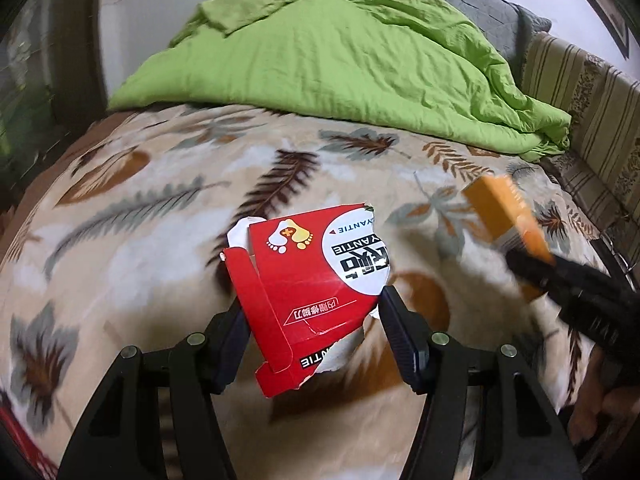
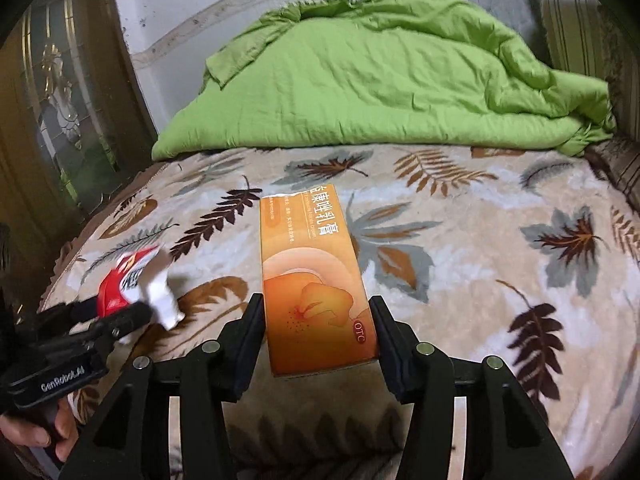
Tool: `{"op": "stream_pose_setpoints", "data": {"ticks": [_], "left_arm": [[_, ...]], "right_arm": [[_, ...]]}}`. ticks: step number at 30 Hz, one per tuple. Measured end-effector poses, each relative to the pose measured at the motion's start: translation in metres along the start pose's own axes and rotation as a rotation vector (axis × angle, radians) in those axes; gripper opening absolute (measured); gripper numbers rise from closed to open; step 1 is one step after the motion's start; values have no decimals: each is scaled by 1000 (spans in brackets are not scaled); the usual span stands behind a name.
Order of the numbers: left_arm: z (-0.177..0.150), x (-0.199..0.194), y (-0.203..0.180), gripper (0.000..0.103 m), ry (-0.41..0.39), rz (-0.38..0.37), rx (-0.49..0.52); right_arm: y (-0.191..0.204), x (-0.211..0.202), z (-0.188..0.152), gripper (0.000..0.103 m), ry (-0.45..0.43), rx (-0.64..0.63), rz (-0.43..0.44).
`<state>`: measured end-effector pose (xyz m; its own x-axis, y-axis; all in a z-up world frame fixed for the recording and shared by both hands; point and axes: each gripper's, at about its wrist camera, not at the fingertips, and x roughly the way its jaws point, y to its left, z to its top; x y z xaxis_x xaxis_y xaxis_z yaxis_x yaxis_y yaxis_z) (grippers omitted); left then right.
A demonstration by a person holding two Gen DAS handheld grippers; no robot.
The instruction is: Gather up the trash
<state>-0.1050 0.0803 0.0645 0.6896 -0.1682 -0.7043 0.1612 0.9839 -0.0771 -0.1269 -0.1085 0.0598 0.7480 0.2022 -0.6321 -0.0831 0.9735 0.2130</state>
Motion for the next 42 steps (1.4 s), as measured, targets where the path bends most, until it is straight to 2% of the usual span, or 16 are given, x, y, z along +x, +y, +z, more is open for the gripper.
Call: {"op": "stream_pose_setpoints", "data": {"ticks": [2,9,18,28,42], "left_arm": [[-11,-10,6,62,-21,34,-3],[-22,-31,25,62,-74,52,-68],[-24,-40,19,62,-120,63,-34],[-26,-44,19,62,-145,59,-27],[-27,-50,21,62,-164,55,-29]], "right_arm": [[1,-7,-5,56,-11,4,0],[8,-27,-14,56,-65,-13,-27],[19,-29,-16,56,-84,-60,-70],[32,-32,-19,56,-109,-126,-110],[37,-42,-25,56,-131,-122,-128]]}}
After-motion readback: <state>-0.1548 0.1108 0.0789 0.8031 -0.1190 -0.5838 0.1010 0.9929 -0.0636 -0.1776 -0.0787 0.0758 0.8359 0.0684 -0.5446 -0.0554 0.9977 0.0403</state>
